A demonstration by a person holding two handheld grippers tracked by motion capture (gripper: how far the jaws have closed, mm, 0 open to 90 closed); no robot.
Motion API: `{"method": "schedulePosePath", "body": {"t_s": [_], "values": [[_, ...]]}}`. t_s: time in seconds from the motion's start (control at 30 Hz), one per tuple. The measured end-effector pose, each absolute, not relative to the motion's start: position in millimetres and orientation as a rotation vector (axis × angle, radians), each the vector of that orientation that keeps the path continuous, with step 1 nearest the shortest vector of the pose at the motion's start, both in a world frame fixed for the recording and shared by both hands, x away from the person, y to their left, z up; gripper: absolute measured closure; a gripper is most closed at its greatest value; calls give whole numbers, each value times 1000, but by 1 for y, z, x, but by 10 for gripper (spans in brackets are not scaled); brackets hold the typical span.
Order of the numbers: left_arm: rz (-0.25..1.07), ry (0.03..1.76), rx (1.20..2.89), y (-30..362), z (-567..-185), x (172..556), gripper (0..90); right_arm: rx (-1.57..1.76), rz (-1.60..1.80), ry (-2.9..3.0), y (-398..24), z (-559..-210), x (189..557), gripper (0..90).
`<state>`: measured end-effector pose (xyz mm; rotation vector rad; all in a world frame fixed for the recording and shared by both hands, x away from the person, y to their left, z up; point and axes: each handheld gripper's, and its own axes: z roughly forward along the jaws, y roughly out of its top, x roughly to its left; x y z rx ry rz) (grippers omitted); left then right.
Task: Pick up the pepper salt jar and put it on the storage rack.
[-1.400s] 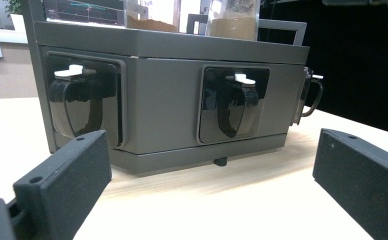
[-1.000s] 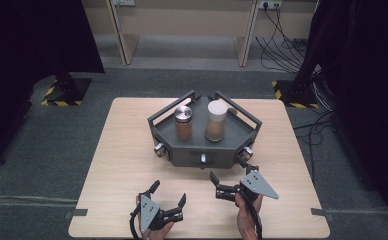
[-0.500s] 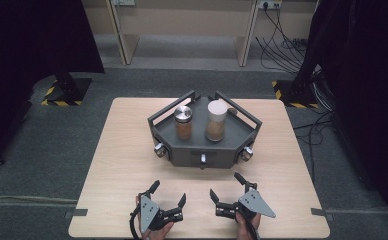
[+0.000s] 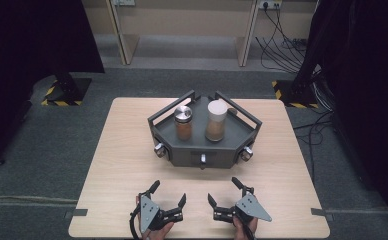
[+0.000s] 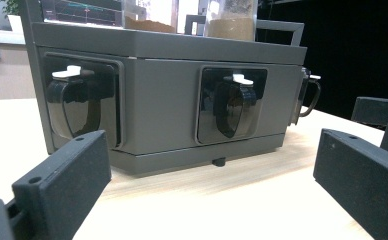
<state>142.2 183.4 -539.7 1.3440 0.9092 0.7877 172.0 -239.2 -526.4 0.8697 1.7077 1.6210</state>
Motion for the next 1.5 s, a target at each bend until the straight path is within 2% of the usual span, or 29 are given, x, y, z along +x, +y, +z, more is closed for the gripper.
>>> {"method": "schedulePosePath", "body": {"t_s": [1.5], "values": [[796, 907, 1353, 182, -539, 142, 13, 862, 1632, 1691, -240, -529, 171, 4]]}}
